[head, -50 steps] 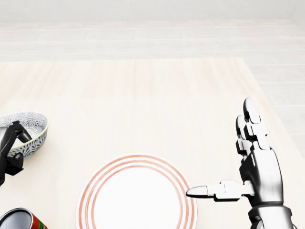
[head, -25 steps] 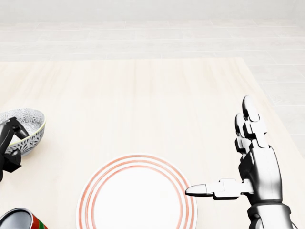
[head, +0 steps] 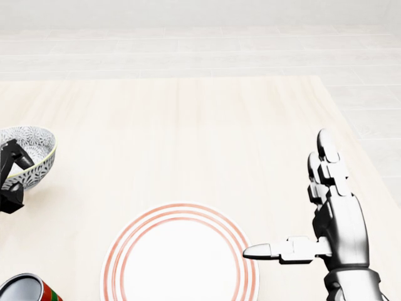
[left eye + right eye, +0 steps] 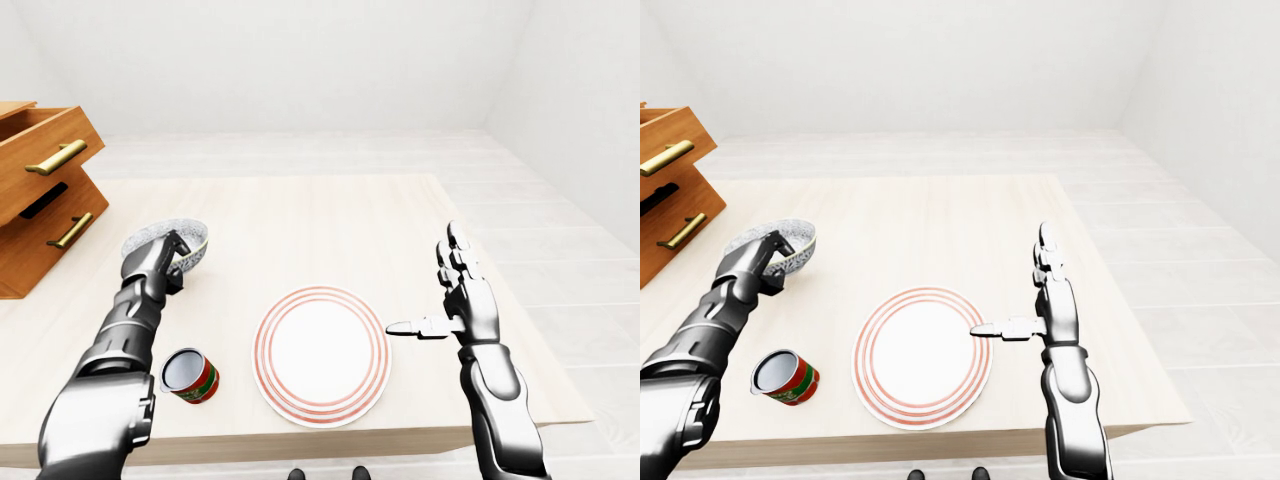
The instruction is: Put the bowl on the plate.
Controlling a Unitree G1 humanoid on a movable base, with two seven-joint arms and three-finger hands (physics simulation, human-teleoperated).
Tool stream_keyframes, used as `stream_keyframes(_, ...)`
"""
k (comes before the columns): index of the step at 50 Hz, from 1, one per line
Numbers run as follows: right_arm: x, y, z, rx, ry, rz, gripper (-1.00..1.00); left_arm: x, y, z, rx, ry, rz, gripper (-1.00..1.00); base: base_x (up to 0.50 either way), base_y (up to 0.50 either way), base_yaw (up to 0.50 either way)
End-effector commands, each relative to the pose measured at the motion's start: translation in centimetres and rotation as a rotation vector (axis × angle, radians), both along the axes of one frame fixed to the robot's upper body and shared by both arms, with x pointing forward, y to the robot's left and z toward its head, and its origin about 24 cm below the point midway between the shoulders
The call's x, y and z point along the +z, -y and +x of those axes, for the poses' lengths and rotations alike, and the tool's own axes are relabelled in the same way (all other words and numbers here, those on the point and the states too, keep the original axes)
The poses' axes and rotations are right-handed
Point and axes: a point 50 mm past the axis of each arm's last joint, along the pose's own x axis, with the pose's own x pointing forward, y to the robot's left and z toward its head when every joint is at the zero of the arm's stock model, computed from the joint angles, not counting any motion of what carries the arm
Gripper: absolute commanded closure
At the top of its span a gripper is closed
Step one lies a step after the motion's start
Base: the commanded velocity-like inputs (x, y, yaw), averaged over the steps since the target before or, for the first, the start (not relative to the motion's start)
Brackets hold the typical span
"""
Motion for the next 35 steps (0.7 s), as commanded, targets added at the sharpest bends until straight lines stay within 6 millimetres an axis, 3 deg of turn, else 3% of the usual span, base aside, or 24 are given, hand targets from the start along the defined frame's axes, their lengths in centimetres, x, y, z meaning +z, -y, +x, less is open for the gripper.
stream_keyframes(1,-0.3,0.0,0.0,0.000,-0.014,0.006,-1.00,1.9,0.2,0.7,-0.042,0.045,0.102,1.00,0.00,0.00,0.00)
stream_keyframes(19,-0.2,0.2,0.0,-0.004,-0.007,0.004,-1.00,3.5,2.4,0.9,-0.170,0.100,0.074,1.00,0.00,0.00,0.00)
stream_keyframes(35,-0.8,0.0,0.3,0.002,-0.032,0.010,-1.00,5.1,4.4,-0.8,-0.249,0.150,0.067,1.00,0.00,0.00,0.00)
